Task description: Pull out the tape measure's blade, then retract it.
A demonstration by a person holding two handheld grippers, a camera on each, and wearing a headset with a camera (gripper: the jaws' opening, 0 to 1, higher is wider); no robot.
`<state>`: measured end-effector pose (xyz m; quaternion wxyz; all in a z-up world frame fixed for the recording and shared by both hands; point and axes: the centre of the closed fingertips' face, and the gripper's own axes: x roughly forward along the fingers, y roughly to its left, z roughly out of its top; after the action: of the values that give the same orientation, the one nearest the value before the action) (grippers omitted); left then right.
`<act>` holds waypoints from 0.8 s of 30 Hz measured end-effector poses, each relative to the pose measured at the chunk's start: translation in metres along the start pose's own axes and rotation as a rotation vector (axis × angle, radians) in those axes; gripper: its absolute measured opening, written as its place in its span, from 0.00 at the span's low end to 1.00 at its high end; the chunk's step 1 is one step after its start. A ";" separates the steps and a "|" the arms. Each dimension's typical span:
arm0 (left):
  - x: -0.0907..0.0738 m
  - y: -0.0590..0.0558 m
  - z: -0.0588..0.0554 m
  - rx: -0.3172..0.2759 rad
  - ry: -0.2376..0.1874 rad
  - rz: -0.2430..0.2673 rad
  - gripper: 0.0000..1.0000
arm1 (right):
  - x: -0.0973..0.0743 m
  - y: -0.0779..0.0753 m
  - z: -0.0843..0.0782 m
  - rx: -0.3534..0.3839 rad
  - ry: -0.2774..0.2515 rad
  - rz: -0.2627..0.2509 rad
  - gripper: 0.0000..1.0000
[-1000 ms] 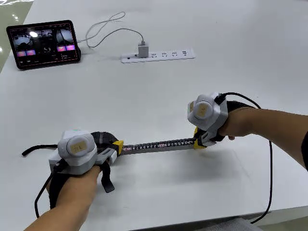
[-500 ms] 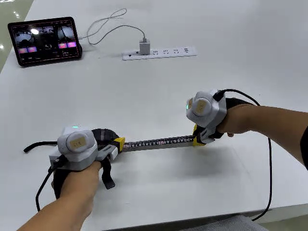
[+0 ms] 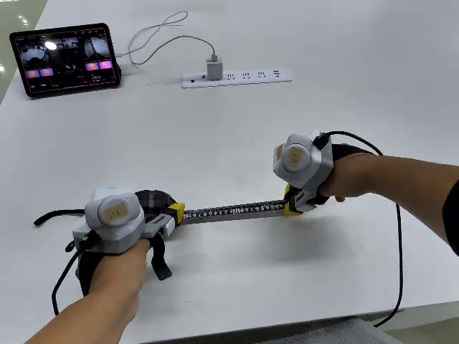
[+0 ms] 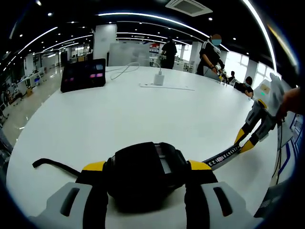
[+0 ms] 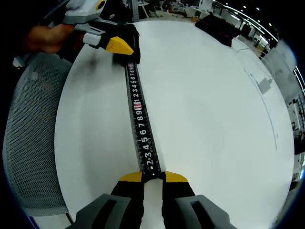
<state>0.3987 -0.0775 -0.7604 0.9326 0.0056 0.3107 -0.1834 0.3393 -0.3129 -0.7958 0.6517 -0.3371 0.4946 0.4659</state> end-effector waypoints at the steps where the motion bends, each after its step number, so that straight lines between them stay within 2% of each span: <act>1: 0.000 0.000 0.000 -0.002 -0.004 0.000 0.61 | 0.000 0.000 0.000 0.000 -0.001 0.000 0.10; 24: 0.000 -0.001 0.001 -0.003 -0.007 -0.004 0.61 | 0.002 0.001 0.011 0.002 -0.014 0.001 0.10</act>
<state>0.3985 -0.0782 -0.7597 0.9334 0.0029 0.3075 -0.1850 0.3421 -0.3022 -0.7948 0.6554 -0.3329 0.4905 0.4681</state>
